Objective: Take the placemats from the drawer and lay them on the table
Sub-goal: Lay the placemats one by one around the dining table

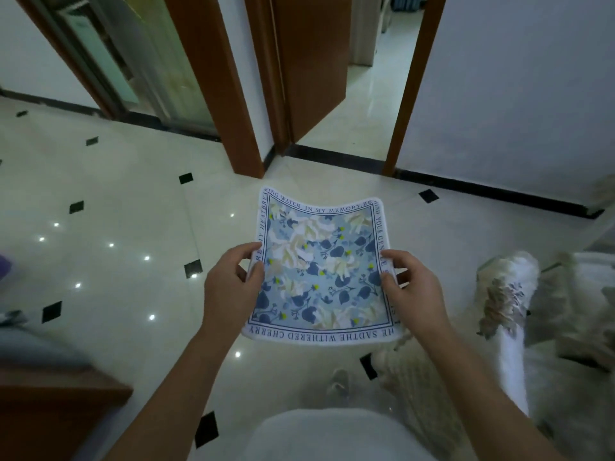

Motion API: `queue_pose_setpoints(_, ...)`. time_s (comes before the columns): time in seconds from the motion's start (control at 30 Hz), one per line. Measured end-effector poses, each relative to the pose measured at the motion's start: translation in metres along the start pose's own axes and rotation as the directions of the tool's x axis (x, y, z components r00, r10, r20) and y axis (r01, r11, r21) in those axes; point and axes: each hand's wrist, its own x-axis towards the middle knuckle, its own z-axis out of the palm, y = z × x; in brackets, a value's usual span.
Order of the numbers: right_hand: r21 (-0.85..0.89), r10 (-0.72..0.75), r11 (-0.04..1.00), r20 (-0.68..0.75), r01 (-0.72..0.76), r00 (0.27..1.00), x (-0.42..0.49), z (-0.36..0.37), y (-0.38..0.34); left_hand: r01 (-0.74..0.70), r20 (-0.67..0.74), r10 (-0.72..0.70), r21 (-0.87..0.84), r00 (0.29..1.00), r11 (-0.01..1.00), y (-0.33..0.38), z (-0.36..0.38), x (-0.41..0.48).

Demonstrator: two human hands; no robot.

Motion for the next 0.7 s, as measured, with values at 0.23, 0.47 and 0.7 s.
queue_pose_setpoints(0.23, 0.03, -0.115, 0.993, 0.041, 0.113, 0.993, 0.115, 0.027, -0.059, 0.02, -0.11, -0.023, -0.028, 0.994, 0.999, 0.003, -0.003, 0.105)
queue_pose_setpoints(0.47, 0.01, -0.041, 0.999, -0.064, 0.042, 0.997, 0.212, 0.029, -0.062, -0.022, -0.021, 0.02, -0.096, 1.0, 0.995, 0.002, 0.042, 0.232)
queue_pose_setpoints(0.7, 0.017, 0.133, 0.991, -0.326, -0.135, 0.936, 0.278, 0.002, -0.049, -0.101, 0.251, 0.151, -0.202, 0.956, 0.974, 0.048, 0.128, 0.373)
